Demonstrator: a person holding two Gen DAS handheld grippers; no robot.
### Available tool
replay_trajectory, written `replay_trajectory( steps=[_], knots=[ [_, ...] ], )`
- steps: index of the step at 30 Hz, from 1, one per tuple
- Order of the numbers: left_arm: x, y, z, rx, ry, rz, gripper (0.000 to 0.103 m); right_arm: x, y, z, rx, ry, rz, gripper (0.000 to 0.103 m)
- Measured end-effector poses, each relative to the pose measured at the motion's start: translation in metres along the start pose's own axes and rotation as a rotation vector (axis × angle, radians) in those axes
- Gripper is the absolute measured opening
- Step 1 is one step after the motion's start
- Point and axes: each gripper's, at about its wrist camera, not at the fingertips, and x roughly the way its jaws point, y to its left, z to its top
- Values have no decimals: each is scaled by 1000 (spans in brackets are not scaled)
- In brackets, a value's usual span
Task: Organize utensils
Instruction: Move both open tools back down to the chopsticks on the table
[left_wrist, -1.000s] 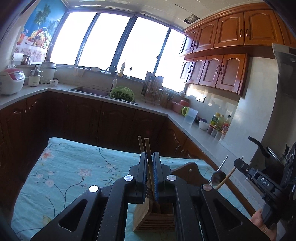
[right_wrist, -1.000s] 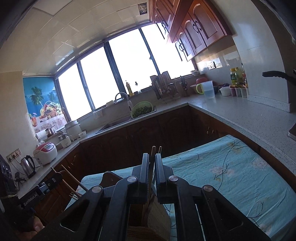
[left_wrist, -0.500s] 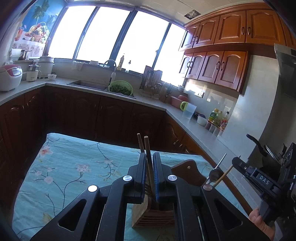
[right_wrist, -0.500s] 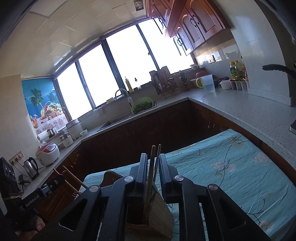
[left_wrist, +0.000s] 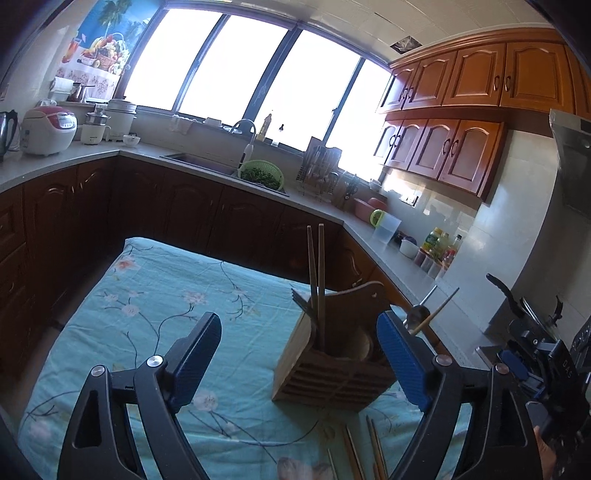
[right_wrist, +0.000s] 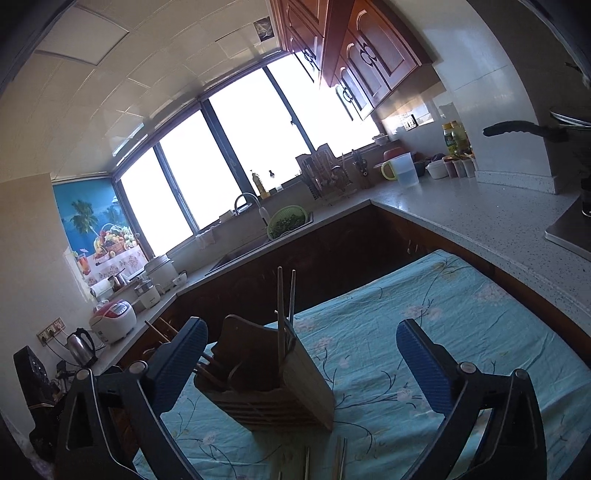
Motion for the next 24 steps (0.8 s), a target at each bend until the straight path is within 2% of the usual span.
replay_trajectory(
  steps=[13,24],
  knots=[
    [-69,-10,-50,36,84,20,87,-60,-23,-63,8,121,-46,103],
    [-79,-7,-74,7,196,42,87,-84,-29,-103,-11,192,-78,103]
  ],
)
